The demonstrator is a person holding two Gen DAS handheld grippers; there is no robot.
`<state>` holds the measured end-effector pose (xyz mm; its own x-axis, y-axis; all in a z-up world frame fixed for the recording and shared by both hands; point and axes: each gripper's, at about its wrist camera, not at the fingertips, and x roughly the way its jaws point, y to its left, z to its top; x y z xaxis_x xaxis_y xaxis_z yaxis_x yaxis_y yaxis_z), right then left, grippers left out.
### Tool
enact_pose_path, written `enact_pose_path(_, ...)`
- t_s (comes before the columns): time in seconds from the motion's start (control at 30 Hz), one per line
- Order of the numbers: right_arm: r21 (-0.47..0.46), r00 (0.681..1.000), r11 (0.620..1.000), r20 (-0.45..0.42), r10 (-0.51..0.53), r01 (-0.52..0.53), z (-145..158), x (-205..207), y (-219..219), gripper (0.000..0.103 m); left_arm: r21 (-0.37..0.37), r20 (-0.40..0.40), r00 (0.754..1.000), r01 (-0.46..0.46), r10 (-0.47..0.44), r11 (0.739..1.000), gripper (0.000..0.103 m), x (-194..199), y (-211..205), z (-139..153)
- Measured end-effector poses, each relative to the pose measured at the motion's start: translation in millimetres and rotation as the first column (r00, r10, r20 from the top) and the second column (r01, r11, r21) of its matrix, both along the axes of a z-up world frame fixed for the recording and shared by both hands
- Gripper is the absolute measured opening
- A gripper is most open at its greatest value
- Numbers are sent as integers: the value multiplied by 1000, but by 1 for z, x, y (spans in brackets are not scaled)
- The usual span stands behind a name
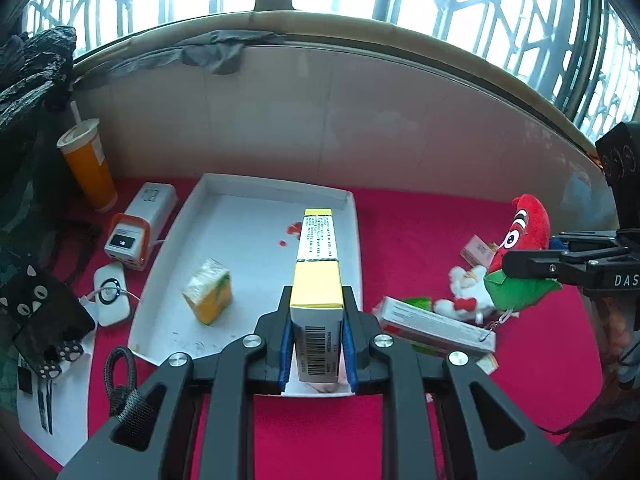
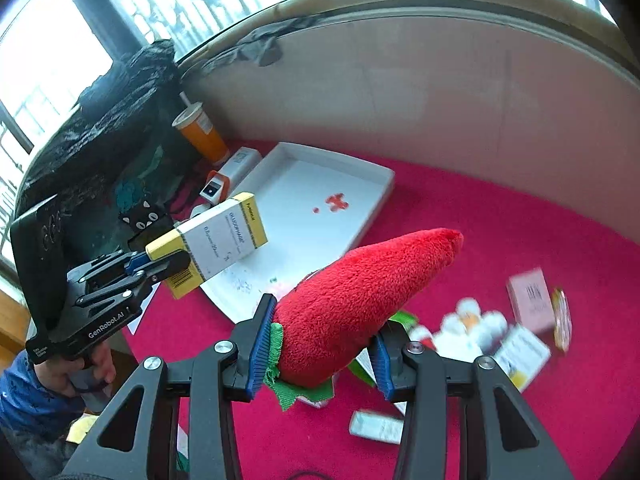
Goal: Organize objects
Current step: 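Carry the medicine box and carrot plush over the white tray and release both, then swing both grippers back over the scattered items on the table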
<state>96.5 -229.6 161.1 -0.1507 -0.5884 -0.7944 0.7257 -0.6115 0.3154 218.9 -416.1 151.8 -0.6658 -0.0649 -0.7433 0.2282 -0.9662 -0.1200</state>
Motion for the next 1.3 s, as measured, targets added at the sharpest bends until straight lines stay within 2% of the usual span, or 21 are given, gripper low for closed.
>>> enact_pose_path(0.27, 85, 993, 990, -35, 116, -113, 2, 0, -82, 46, 49, -1, 999, -49, 49, 998, 20, -15, -48, -8)
enact_pose_path(0.47, 185, 987, 973, -54, 150, -138, -13, -3, -134, 46, 54, -2, 998, -56, 56, 997, 23, -27, -71, -10)
enact_pose_path(0.5, 197, 988, 972, -52, 144, -131, -16, -6, -140, 47, 56, -4, 998, -67, 67, 996, 26, -29, -75, -10)
enact_pose_path(0.6, 210, 994, 973, -34, 104, -95, -21, -17, -154, 52, 65, -19, 995, -100, 101, 993, 45, -29, -88, -7)
enact_pose_path(0.67, 194, 997, 979, -26, 68, -62, -21, -22, -158, 57, 35, -33, 992, -120, 121, 992, 64, -26, -93, -4)
enact_pose_path(0.7, 186, 998, 981, -21, 60, -55, -20, -23, -159, 59, 23, -39, 991, -127, 128, 992, 68, -25, -94, -3)
enact_pose_path(0.77, 183, 998, 982, -24, 60, -55, -18, -24, -164, 59, 10, -45, 988, -148, 148, 989, 86, -22, -98, -2)
enact_pose_path(0.83, 179, 998, 983, -32, 53, -47, -16, -24, -165, 62, -5, -41, 984, -173, 173, 985, 94, -20, -101, -3)
enact_pose_path(0.9, 171, 999, 985, -29, 35, -29, -15, -25, -166, 71, -16, -27, 980, -199, 199, 980, 95, -20, -104, -5)
enact_pose_path(0.97, 162, 1000, 987, -26, 18, -14, -13, -26, -165, 74, -7, -23, 977, -212, 212, 977, 95, -19, -106, -6)
enact_pose_path(1.3, 149, 1000, 989, 0, 2, -2, -14, -23, -148, 74, -30, -12, 979, -205, 205, 978, 95, -20, -93, -5)
